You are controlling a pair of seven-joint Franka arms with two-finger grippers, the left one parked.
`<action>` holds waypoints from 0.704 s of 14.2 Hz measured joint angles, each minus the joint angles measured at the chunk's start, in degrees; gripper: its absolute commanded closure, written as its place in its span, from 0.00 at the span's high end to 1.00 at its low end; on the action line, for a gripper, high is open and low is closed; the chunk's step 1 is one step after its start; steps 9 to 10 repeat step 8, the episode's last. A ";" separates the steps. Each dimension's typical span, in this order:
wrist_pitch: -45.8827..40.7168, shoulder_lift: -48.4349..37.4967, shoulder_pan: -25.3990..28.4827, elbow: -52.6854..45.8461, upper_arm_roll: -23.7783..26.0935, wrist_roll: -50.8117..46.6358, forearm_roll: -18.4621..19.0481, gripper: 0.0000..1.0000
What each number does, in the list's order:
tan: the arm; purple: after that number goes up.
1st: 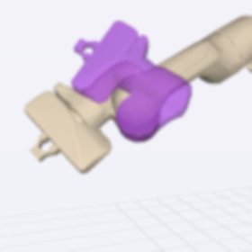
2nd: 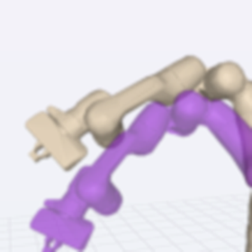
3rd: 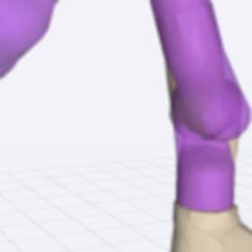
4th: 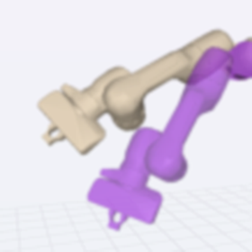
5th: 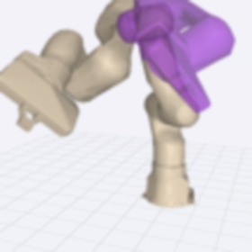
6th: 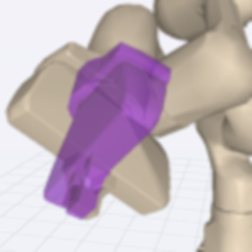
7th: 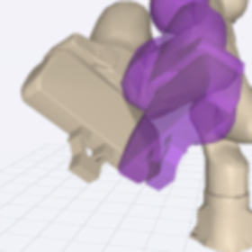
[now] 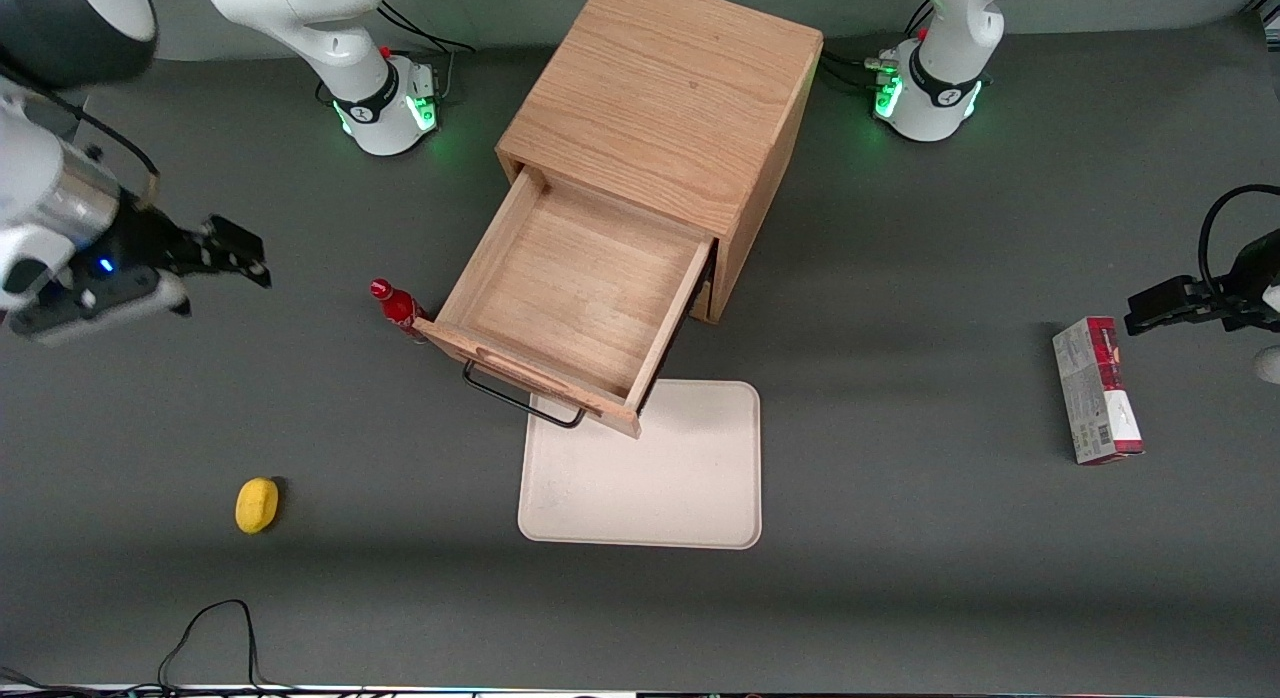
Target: Open upper drawer
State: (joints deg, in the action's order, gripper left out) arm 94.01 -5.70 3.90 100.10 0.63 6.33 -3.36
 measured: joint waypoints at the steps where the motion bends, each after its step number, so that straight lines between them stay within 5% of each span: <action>1: 0.38 -4.39 0.03 4.52 -0.13 -1.83 0.31 1.00; 4: 0.56 -12.64 0.22 12.48 0.13 -4.06 1.71 1.00; 10: 1.48 -12.68 0.17 13.42 0.09 -4.40 2.17 1.00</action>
